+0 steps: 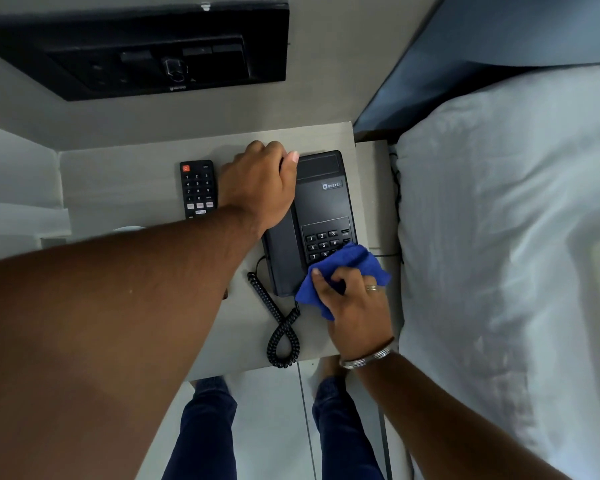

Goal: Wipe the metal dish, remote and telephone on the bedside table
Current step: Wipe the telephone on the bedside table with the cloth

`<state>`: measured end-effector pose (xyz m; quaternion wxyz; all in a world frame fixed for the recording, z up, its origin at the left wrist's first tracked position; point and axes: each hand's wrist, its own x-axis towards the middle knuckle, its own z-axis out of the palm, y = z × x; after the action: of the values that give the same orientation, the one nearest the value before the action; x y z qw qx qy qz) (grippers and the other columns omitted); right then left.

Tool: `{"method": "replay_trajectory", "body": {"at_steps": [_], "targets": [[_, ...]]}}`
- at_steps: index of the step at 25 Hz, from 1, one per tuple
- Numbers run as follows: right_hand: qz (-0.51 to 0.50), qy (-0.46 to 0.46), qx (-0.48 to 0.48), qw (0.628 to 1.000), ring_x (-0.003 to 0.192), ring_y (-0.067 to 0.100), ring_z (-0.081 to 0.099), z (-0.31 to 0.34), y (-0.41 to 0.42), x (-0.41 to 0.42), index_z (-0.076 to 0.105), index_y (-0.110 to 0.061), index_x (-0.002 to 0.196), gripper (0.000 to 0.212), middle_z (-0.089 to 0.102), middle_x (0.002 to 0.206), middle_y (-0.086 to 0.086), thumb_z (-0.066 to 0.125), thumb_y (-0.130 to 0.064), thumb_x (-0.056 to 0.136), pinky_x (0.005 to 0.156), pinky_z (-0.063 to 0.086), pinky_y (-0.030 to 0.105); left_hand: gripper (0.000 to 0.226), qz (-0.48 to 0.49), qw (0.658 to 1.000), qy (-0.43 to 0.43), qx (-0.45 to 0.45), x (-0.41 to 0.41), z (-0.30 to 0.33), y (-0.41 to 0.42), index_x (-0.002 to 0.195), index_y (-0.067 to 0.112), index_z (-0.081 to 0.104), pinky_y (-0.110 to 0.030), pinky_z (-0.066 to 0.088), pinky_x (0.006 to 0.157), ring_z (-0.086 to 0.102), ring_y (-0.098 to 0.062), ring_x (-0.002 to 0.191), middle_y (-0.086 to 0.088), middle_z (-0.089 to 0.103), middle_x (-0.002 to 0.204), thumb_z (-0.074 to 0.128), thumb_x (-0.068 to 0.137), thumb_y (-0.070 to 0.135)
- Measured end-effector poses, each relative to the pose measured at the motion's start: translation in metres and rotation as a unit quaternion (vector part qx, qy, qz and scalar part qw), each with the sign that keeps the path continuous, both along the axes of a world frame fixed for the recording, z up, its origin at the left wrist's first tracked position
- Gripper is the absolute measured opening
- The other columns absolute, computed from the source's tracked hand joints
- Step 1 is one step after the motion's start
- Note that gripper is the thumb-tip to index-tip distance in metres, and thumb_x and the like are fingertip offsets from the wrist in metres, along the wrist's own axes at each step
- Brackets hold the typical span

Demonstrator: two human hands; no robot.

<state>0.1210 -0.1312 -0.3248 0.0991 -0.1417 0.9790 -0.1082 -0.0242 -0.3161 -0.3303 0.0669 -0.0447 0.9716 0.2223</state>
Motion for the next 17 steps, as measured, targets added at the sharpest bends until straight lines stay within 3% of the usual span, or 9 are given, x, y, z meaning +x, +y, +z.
{"method": "replay_trajectory", "body": {"at_steps": [2,4,6,10,13,17], "targets": [[-0.054,-0.007,0.046,0.997,0.067,0.034,0.054,0.001,0.02,-0.002,0.062,-0.025,0.118,0.062,0.062,0.093,0.015,0.068,-0.008,0.059,0.055,0.049,0.039,0.039,0.003,1.0,0.002,0.018,0.0,0.001,0.0,0.095,0.009,0.058,-0.045,0.05,0.071,0.056,-0.036,0.081,-0.014,0.06,0.094,0.033,0.103,0.038],[-0.144,-0.046,0.106,0.983,0.079,0.039,0.053,0.003,0.041,-0.006,0.056,-0.024,0.125,0.063,0.056,0.101,0.017,0.068,-0.008,0.066,0.066,0.05,0.045,0.039,0.004,1.0,0.005,0.027,-0.001,0.0,0.001,0.093,0.009,0.058,-0.044,0.05,0.069,0.055,-0.035,0.079,-0.013,0.058,0.09,0.033,0.103,0.037],[-0.186,-0.052,0.093,0.977,0.083,0.041,0.053,0.004,0.049,-0.002,0.056,-0.02,0.124,0.065,0.055,0.103,0.019,0.073,-0.005,0.064,0.071,0.049,0.049,0.039,0.007,1.0,0.009,0.027,0.0,-0.002,0.001,0.091,0.009,0.057,-0.043,0.049,0.067,0.055,-0.034,0.077,-0.01,0.054,0.086,0.032,0.103,0.036],[-0.114,0.021,-0.025,0.993,0.071,0.034,0.053,0.003,0.013,0.019,0.064,-0.017,0.116,0.068,0.06,0.096,0.018,0.073,0.001,0.051,0.061,0.047,0.04,0.039,0.012,1.0,0.013,0.025,-0.001,-0.003,0.0,0.092,0.01,0.057,-0.042,0.05,0.067,0.055,-0.034,0.078,-0.012,0.057,0.089,0.031,0.102,0.037],[-0.079,-0.034,-0.091,0.992,0.072,0.03,0.053,-0.007,-0.013,0.026,0.059,-0.017,0.122,0.073,0.061,0.095,0.014,0.076,0.0,0.053,0.058,0.046,0.037,0.04,0.004,1.0,0.013,0.02,-0.001,-0.004,0.001,0.095,0.009,0.059,-0.042,0.05,0.067,0.056,-0.033,0.078,-0.013,0.058,0.091,0.031,0.102,0.037],[-0.048,-0.025,-0.014,0.998,0.066,0.03,0.053,-0.017,0.009,0.026,0.06,-0.021,0.121,0.073,0.062,0.092,0.014,0.076,-0.002,0.052,0.054,0.047,0.036,0.04,0.003,1.0,0.015,0.019,0.0,-0.005,0.0,0.096,0.01,0.059,-0.039,0.047,0.065,0.054,-0.03,0.078,-0.008,0.054,0.088,0.03,0.101,0.037]]}}
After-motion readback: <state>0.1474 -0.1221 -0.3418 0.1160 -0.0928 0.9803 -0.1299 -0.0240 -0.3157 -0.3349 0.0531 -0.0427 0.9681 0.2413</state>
